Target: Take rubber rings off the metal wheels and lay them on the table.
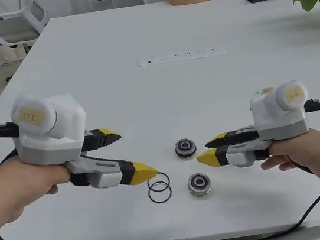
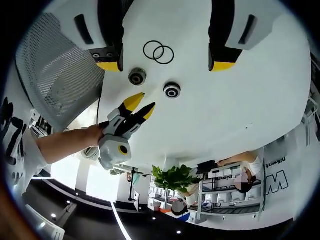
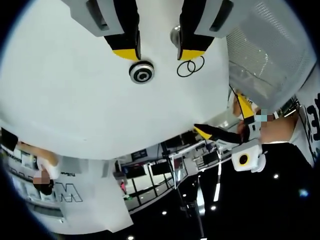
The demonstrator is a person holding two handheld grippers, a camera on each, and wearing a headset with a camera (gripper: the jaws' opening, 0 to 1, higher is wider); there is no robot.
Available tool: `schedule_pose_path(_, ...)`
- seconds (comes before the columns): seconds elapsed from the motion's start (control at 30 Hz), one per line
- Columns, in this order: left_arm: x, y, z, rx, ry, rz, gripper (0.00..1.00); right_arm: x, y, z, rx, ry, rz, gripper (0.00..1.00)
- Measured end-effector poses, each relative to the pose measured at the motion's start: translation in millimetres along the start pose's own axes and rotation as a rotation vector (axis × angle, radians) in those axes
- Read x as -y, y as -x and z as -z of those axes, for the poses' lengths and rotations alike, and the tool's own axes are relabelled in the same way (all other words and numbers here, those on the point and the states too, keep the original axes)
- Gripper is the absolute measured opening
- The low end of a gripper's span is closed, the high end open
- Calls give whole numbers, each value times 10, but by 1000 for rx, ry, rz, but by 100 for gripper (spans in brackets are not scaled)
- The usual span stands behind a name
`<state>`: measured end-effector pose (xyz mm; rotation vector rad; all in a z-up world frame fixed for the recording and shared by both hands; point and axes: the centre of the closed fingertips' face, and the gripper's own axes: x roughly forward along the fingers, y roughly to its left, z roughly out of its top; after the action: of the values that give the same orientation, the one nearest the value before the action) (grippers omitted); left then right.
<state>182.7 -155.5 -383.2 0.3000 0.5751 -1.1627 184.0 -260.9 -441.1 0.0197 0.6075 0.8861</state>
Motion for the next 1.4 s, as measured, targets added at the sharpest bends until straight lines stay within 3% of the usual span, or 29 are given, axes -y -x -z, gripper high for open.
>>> schedule_pose_path(0.27, -16, -157, 20, -8, 20, 16, 65, 43, -10, 57, -10, 6, 19, 29)
schedule_pose_path(1.4, -73, -756, 42, -78, -36, 57, 49, 151, -85, 139, -27, 24, 40, 33)
